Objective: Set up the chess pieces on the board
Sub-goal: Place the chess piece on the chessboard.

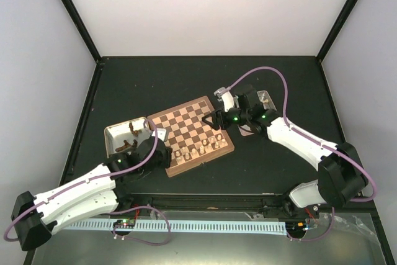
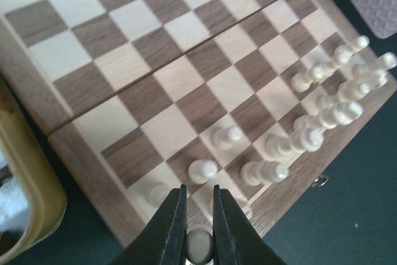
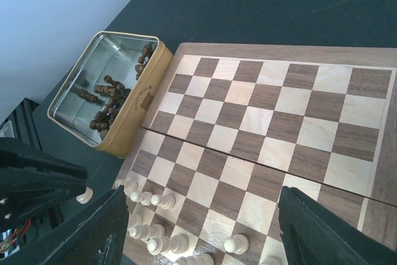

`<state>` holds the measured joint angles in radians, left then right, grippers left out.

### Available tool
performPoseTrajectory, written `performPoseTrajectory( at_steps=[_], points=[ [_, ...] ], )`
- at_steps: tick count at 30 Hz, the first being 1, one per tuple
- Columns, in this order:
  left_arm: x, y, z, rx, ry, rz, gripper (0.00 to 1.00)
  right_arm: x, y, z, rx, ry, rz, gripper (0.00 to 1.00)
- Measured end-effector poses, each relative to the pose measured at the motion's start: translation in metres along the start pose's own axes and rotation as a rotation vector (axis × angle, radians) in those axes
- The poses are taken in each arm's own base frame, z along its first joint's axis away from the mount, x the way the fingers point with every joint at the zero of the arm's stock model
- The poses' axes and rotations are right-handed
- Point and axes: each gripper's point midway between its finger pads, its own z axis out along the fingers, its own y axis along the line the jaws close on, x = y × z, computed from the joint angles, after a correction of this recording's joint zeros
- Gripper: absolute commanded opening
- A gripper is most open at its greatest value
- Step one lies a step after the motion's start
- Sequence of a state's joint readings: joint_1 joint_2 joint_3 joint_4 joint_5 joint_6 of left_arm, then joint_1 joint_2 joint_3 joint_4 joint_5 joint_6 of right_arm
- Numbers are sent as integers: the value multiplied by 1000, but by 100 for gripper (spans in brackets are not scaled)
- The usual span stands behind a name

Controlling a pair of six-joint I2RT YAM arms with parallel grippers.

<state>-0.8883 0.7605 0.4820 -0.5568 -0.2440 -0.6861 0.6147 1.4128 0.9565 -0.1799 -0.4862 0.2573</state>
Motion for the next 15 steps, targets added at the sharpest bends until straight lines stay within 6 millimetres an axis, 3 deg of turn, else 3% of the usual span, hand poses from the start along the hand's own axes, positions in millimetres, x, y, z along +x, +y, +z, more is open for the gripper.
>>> performPoseTrajectory(
  at_steps=[7,11,15],
  points=[
    [-27,-25,8,63,-88,102,2,1,-8,-1,25,-4,24,66],
    [-43,-49,18,114,-99,166,1,3,-12,-2,34,-2,31,66],
    [-44,-61,34,138,-62,210,2,3,-15,-3,39,-4,34,66]
  ],
)
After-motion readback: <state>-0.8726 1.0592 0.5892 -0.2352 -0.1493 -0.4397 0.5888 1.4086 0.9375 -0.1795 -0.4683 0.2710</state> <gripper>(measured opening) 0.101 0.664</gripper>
